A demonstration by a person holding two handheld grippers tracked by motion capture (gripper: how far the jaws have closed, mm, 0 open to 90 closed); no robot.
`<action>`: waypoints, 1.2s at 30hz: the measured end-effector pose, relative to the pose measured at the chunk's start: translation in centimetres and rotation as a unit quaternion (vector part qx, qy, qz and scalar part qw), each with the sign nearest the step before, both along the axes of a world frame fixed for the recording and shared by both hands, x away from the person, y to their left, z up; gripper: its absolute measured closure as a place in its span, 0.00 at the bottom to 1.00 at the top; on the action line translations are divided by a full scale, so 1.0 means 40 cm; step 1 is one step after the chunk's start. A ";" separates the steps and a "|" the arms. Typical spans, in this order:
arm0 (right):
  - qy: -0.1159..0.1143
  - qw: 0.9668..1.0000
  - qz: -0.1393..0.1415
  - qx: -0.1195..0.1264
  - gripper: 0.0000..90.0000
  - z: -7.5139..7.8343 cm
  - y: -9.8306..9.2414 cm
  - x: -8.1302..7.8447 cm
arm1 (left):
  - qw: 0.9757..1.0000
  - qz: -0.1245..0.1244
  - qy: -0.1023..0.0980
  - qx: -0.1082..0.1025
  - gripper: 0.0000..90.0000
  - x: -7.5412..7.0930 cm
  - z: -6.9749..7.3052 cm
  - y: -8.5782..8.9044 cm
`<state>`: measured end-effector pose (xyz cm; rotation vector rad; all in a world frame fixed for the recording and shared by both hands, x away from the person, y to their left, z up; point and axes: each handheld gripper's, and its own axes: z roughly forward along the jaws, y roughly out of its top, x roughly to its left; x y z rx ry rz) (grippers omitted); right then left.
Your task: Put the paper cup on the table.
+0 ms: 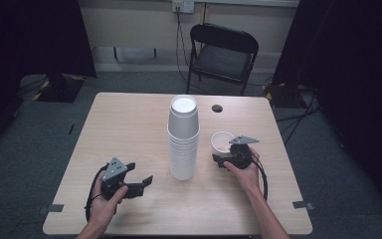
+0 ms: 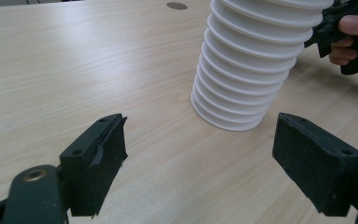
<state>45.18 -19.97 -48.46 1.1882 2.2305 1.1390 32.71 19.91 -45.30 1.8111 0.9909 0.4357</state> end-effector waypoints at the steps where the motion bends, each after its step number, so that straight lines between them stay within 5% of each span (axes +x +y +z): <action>1: 0.001 1.000 0.001 0.000 0.16 0.000 -0.001 -0.001 | 1.000 0.000 0.000 0.000 0.19 0.000 0.000 0.000; 23: 0.004 1.000 0.012 0.004 0.16 0.027 -0.042 -0.069 | 1.000 0.005 -0.001 0.000 0.19 0.001 -0.001 0.006; 36: -0.013 0.999 -0.019 0.026 0.16 0.082 -0.098 -0.150 | 1.000 -0.001 -0.017 0.011 0.18 0.008 0.003 0.014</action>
